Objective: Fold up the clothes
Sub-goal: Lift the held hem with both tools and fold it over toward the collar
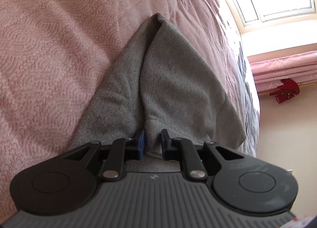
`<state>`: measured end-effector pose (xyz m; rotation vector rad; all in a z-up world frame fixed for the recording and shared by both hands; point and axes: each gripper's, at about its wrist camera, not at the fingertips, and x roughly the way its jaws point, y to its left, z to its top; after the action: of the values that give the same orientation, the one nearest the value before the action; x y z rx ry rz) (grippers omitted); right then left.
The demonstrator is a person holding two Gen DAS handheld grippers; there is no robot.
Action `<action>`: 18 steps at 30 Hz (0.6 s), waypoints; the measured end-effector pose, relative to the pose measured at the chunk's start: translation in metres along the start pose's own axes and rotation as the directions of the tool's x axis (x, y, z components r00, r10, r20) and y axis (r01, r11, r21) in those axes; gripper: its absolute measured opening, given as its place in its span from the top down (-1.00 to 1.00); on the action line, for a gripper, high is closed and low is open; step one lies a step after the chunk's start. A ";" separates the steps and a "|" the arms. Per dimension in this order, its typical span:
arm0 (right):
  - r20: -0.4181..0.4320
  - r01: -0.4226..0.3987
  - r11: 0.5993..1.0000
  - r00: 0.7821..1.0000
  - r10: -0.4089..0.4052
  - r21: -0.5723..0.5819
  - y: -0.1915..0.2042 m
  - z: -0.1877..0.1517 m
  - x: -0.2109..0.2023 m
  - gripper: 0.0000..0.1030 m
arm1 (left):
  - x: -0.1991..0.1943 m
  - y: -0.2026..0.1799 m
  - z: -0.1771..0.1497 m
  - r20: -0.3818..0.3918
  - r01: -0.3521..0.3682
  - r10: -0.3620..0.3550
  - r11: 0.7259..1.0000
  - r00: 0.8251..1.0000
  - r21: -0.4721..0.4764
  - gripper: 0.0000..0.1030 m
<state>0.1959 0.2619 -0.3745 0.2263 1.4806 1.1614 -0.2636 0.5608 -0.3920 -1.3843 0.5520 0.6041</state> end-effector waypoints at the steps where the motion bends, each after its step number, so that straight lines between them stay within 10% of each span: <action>1: -0.022 -0.009 1.000 1.000 0.009 -0.009 -0.002 -0.002 0.000 0.42 | 0.000 0.001 0.000 0.002 0.004 -0.004 1.000 1.000 -0.004 0.77; 18: 0.056 0.012 0.998 0.998 -0.009 -0.063 0.041 -0.034 -0.045 0.78 | -0.041 -0.047 -0.008 0.062 -0.108 0.094 0.954 0.994 0.281 0.88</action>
<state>0.1617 0.2329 -0.3210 0.2056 1.3928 1.1826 -0.2614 0.5456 -0.3309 -1.0732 0.6475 0.6125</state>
